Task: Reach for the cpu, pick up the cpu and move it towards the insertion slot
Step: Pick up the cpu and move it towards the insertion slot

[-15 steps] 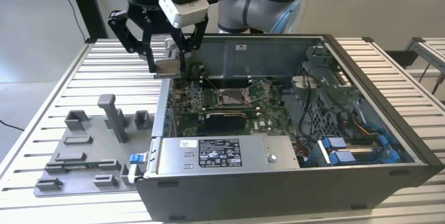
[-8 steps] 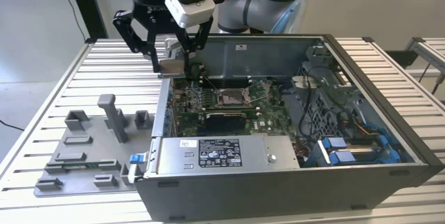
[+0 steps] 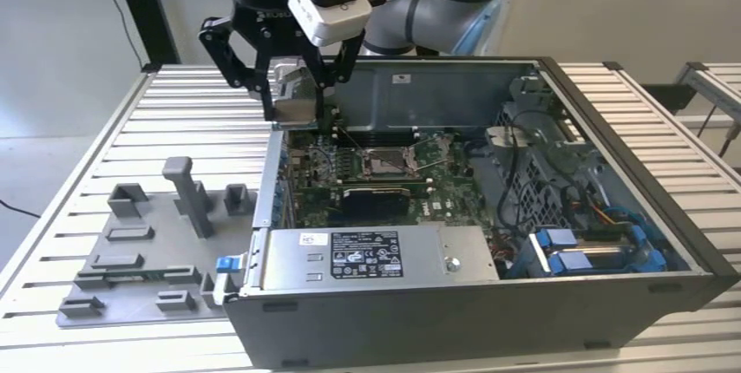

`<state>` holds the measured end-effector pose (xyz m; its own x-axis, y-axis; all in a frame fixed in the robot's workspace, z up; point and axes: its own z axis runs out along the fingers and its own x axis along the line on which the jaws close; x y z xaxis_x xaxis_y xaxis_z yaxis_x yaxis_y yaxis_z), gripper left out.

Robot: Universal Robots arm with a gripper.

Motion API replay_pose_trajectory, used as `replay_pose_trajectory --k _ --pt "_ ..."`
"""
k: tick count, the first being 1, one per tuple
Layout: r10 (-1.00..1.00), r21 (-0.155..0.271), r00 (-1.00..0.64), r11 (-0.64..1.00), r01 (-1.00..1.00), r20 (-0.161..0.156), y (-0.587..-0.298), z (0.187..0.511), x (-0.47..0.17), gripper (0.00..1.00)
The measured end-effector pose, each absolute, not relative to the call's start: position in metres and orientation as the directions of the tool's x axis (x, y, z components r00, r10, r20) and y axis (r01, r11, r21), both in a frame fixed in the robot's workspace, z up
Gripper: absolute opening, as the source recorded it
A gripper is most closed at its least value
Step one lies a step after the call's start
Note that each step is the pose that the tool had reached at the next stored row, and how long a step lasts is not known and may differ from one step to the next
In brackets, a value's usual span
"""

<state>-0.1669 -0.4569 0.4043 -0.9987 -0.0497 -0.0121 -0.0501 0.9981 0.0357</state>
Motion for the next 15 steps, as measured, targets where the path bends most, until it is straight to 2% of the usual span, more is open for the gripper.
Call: replay_pose_trajectory --k 15 --pt "-0.050 0.036 -0.999 0.998 -0.050 -0.012 -0.457 0.404 -0.150 0.00"
